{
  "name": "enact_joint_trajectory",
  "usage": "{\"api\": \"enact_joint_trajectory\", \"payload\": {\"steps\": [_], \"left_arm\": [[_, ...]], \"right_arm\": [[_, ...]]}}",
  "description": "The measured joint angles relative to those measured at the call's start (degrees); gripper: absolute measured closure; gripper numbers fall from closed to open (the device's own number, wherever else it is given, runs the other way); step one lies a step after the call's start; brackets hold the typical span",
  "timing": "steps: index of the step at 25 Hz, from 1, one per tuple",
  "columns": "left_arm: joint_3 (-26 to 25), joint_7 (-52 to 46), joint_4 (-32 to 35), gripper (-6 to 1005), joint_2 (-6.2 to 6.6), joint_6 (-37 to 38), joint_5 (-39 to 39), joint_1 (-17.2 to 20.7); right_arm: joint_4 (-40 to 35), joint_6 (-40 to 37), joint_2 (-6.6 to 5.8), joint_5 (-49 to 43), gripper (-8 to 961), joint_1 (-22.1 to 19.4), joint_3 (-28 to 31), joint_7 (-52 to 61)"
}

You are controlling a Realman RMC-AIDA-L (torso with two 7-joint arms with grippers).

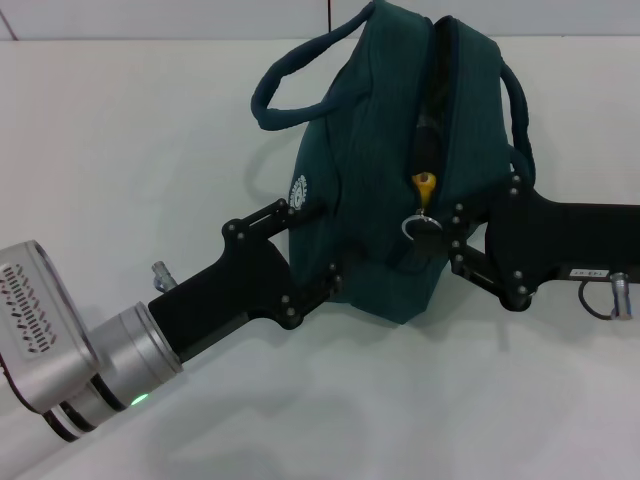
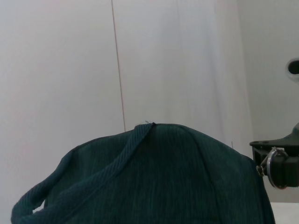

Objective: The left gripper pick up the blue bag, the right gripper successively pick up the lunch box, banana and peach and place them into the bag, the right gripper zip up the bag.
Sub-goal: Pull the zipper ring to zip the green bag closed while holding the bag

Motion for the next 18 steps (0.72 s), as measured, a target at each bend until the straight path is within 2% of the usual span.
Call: {"api": "enact_joint_trajectory", "payload": {"steps": [18], "left_arm": [[-0.08, 1.14, 1.44, 575, 0.00, -0.46, 0.09, 0.11]], "right_arm": [[0.68, 0.43, -0.16, 1.00, 931, -0.50, 0.13, 0.10]]}}
